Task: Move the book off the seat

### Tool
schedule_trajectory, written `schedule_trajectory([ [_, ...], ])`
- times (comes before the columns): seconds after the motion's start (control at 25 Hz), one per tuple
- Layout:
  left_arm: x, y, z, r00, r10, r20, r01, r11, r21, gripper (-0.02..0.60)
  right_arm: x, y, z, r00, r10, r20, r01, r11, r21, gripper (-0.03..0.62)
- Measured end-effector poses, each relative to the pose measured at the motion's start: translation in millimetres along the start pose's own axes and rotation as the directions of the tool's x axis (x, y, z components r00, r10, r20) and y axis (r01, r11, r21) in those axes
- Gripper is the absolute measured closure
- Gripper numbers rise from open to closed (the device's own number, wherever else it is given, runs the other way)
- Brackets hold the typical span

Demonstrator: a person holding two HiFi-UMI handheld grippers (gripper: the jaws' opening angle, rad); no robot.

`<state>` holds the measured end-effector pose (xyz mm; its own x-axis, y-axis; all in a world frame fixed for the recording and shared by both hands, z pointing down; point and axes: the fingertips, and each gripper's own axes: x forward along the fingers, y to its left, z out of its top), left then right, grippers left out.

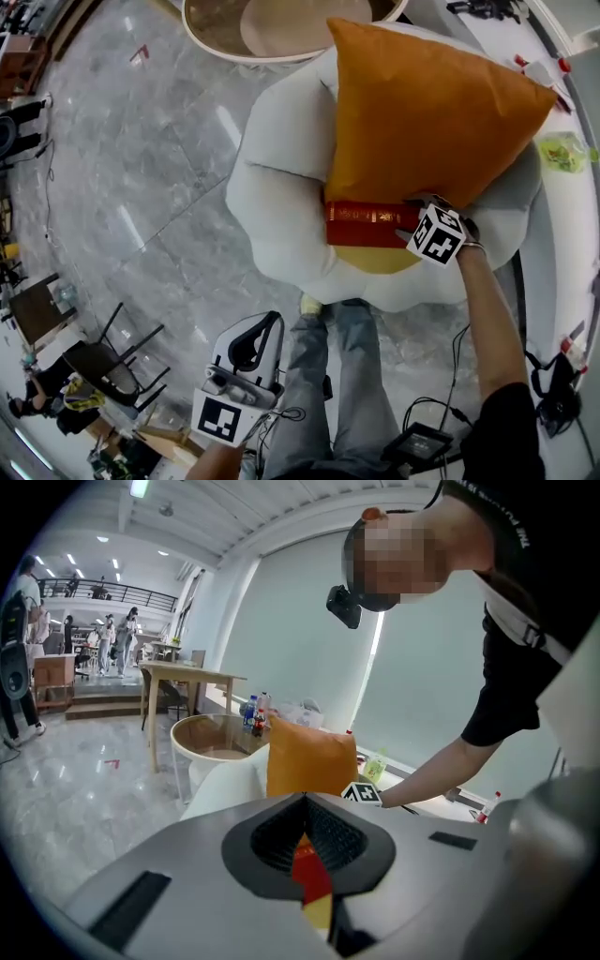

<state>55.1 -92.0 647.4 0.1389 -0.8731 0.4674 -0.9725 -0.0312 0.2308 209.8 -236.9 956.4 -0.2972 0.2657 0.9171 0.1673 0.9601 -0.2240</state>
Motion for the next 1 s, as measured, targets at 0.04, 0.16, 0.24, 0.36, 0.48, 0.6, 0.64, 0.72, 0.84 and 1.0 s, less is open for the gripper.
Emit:
schedule_trajectory([
  [0.04,3,2,-4,1.0,-0.001,-0.004,0.001,1.0,-0.002,0.572,7,-2,-3,1.0,0.011,-0.018,-0.011,1.0,-0.015,0.332],
  [0.16,10,7,-12,1.0,0.002,-0.024,-0.002,1.0,-0.025,0.572,19,-3,-6,0.998,0.045,-0.049,-0.047,0.998,-0.033,0.333],
  [0.24,10,8,-16,1.0,-0.003,-0.028,0.002,1.0,-0.019,0.572,23,2,-10,0.994,0.075,-0.076,-0.078,0.996,-0.036,0.332],
  [0.36,13,8,-17,0.999,-0.016,-0.04,0.015,0.999,-0.03,0.572,19,14,-18,0.972,0.178,-0.151,-0.184,0.982,-0.029,0.336],
  [0.48,14,8,-14,0.999,-0.016,-0.036,0.014,0.999,-0.041,0.572,10,42,-27,0.914,0.292,-0.282,-0.327,0.941,-0.087,0.353],
  [0.6,12,9,-16,0.999,-0.021,-0.04,0.019,0.999,-0.045,0.572,19,61,-32,0.916,0.262,-0.304,-0.318,0.936,-0.152,0.299],
  [0.64,12,9,-17,0.999,-0.023,-0.041,0.022,0.999,-0.047,0.572,23,67,-34,0.916,0.265,-0.3,-0.317,0.938,-0.139,0.273],
  [0.72,12,10,-18,0.999,-0.023,-0.039,0.021,0.999,-0.045,0.572,26,75,-36,0.917,0.265,-0.298,-0.311,0.943,-0.12,0.256],
  [0.84,10,12,-19,0.999,-0.02,-0.038,0.019,0.999,-0.048,0.572,20,70,-32,0.952,0.153,-0.263,-0.209,0.958,-0.196,0.258],
  [1.0,7,11,-20,0.999,-0.024,-0.037,0.022,0.998,-0.052,0.572,17,84,-40,0.938,0.207,-0.28,-0.248,0.961,-0.122,0.26],
])
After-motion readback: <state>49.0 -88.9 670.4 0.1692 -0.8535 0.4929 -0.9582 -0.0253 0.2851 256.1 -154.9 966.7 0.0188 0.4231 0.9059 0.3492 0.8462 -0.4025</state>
